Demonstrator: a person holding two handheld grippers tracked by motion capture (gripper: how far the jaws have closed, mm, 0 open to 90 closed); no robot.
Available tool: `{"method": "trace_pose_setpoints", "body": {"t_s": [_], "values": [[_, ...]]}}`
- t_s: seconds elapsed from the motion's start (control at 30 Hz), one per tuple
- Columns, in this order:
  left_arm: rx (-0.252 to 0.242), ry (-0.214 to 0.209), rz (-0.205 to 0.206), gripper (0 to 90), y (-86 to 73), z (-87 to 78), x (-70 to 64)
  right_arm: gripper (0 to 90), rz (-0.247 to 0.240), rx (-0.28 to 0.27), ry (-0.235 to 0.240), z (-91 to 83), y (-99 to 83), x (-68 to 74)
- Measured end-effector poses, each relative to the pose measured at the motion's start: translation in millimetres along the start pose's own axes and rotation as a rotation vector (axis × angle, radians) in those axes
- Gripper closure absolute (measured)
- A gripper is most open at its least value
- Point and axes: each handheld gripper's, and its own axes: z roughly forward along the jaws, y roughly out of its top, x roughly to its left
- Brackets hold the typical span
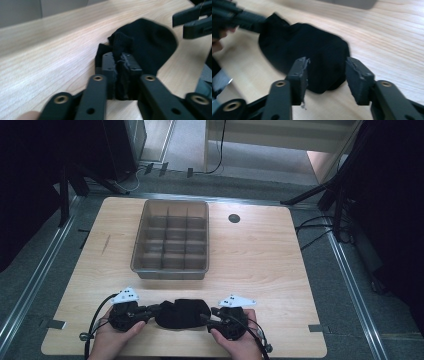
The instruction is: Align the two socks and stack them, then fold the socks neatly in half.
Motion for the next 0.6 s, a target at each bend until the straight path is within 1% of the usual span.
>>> {"method": "trace_pose_setpoints", "body": {"t_s": [0.03,0.07,0.1,0.13,0.17,0.2,0.23,0.27,0.3,0.33,0.37,0.4,0.47,0.5,0.53,0.57,0.6], "values": [[-0.002,0.001,0.001,77.9,0.1,-0.4,-0.4,55.1,0.035,-0.044,-0.010,-0.2,1.5,-7.5],[-0.004,0.002,0.002,77.9,0.2,-0.7,-0.4,55.1,0.035,-0.044,-0.010,-0.2,1.5,-7.5],[0.004,0.004,0.003,79.8,0.1,-0.3,-0.2,61.0,0.053,-0.072,-0.036,-0.5,2.6,-13.2],[0.014,0.007,0.003,82.2,-0.1,0.7,0.1,61.7,0.059,-0.080,-0.045,0.5,2.7,-15.8],[0.014,0.007,0.003,84.4,-0.1,0.7,0.1,61.7,0.059,-0.080,-0.045,0.5,2.7,-15.8],[0.029,0.011,0.010,86.4,-0.9,3.7,0.0,62.6,0.090,-0.072,-0.038,8.4,0.3,-20.8],[0.037,0.014,0.014,87.1,-1.0,4.8,-0.4,62.5,0.087,-0.059,-0.027,11.9,-0.8,-20.5],[0.039,0.010,0.014,87.6,-1.2,5.3,-0.9,61.7,0.069,-0.047,-0.025,16.2,-2.3,-16.9],[0.039,0.010,0.014,88.0,-1.2,5.3,-0.9,61.7,0.069,-0.047,-0.025,16.2,-2.3,-16.9],[0.048,0.011,0.024,88.3,-1.3,6.0,-1.4,60.4,0.041,-0.035,-0.023,20.5,-3.3,-9.7],[0.048,0.011,0.024,88.5,-1.3,6.0,-1.4,60.4,0.041,-0.035,-0.023,20.5,-3.3,-9.7],[0.047,0.009,0.022,88.7,-1.2,6.3,-1.3,58.7,0.015,-0.026,-0.043,24.6,-4.0,-6.0],[0.046,0.003,0.023,88.9,-1.0,6.1,-1.5,58.5,-0.001,-0.004,-0.066,28.1,-4.8,-5.0],[0.046,0.003,0.023,89.0,-1.0,6.1,-1.5,58.5,-0.001,-0.004,-0.066,28.1,-4.8,-5.0],[0.045,-0.007,0.021,89.1,-0.8,5.7,-2.2,63.1,-0.023,0.008,-0.087,28.8,-5.3,-5.0],[0.044,-0.010,0.021,89.2,-0.8,5.6,-2.6,66.9,-0.030,0.010,-0.091,28.5,-5.1,-5.3],[0.044,-0.010,0.021,89.2,-0.8,5.6,-2.6,66.9,-0.030,0.010,-0.091,28.5,-5.1,-5.3]]}}
